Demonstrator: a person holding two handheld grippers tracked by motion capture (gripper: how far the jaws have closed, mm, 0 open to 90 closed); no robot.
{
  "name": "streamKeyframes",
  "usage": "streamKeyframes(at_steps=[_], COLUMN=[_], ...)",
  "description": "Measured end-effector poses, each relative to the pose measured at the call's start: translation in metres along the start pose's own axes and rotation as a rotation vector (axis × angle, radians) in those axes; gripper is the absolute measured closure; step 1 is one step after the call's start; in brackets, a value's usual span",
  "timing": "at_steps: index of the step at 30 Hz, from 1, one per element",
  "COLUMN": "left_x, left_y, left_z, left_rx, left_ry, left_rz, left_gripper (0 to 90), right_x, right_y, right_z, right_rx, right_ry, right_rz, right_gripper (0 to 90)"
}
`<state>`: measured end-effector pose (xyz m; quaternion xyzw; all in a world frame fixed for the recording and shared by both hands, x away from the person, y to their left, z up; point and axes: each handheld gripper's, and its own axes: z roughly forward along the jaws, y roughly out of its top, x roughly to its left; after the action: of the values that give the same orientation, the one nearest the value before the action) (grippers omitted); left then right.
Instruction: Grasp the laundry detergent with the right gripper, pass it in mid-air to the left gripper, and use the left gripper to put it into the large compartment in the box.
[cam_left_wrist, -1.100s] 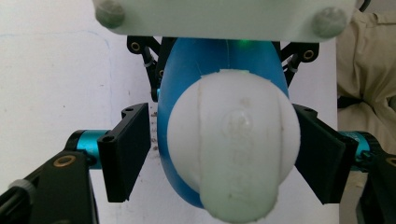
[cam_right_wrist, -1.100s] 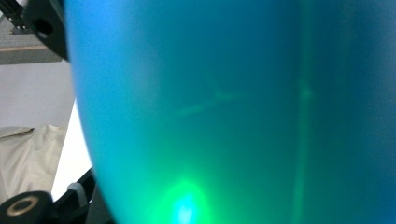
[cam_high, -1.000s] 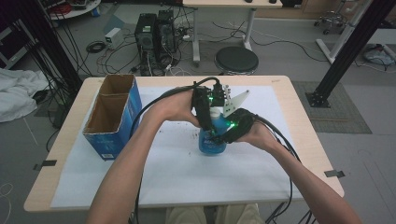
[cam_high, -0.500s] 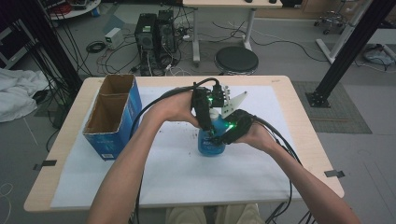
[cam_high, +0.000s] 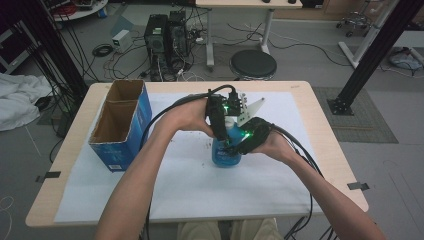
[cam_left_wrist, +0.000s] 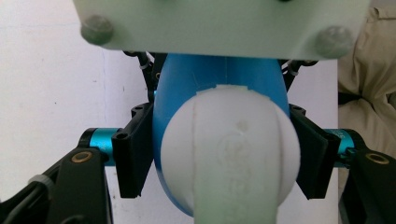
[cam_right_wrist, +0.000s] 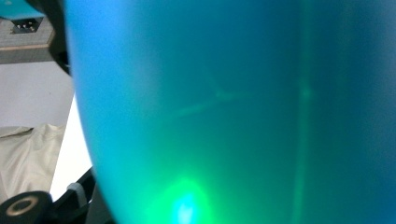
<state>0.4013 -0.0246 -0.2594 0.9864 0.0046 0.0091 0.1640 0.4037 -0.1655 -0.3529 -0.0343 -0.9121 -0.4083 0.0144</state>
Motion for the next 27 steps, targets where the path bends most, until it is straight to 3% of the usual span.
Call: streamKeyframes(at_steps=[8,27], left_x=[-0.0008,-0.0034], left_y=[0.001,-0.0027], left_z=[-0.0001,-0.0024], left_rx=[-0.002,-0.015], left_ry=[-0.001,-0.005], left_rz=[0.004,-0.007], left_gripper=[37.5,38.4], right_x=[0.0013,0.0037], right_y=[0.0002,0.0002], right_z=[0.0013,0.0041], right_rx=[0.004,-0.022], right_ry=[0.004,0.019], right_rz=[0.002,0.0], right_gripper=[45.9,44.3])
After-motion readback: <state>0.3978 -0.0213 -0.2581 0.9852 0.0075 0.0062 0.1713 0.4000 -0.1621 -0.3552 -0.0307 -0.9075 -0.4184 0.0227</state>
